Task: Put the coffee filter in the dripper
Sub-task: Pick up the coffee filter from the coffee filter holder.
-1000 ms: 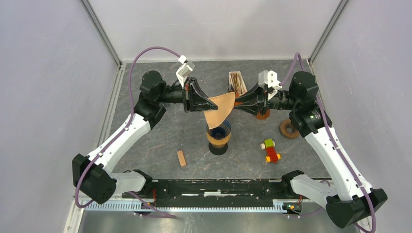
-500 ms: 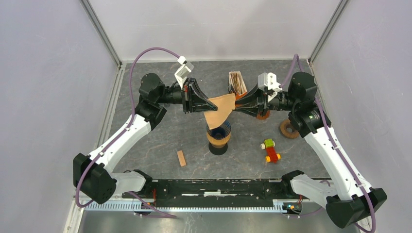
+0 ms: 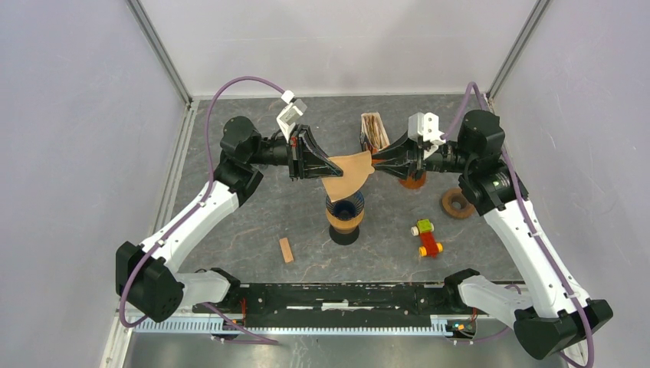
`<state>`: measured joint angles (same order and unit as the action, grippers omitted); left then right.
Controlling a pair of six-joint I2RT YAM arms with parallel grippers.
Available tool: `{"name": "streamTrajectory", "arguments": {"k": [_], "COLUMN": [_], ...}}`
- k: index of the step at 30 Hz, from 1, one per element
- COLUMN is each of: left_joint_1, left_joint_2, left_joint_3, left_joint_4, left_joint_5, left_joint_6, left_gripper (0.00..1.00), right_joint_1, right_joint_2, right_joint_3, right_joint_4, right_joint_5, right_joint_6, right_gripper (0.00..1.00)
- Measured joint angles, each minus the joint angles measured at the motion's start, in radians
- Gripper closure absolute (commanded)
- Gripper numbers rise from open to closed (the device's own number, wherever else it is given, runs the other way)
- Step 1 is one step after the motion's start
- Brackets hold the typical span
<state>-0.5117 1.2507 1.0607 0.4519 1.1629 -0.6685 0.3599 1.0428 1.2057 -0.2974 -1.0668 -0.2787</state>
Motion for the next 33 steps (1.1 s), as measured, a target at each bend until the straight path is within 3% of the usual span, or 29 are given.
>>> {"name": "streamTrajectory", "arguments": {"k": [26, 33], "left_joint_1": [0.000, 0.000], "left_joint_2": [0.019, 0.019], "left_joint_3": [0.014, 0.014], "left_joint_4": [-0.115, -0.136], "left_joint_5": [-0.029, -0.037], "left_joint_6": [0.075, 0.115], "left_gripper": [0.98, 0.98], "right_joint_1": [0.000, 0.000], "right_joint_2": [-0.008, -0.008], "right_joint_3": [-0.077, -0.132], "right_joint_4": [0.072, 0.170], "right_joint_5": [-0.089, -0.112], "right_joint_6": [0.085, 0.189], "right_gripper": [0.68, 0.60]}}
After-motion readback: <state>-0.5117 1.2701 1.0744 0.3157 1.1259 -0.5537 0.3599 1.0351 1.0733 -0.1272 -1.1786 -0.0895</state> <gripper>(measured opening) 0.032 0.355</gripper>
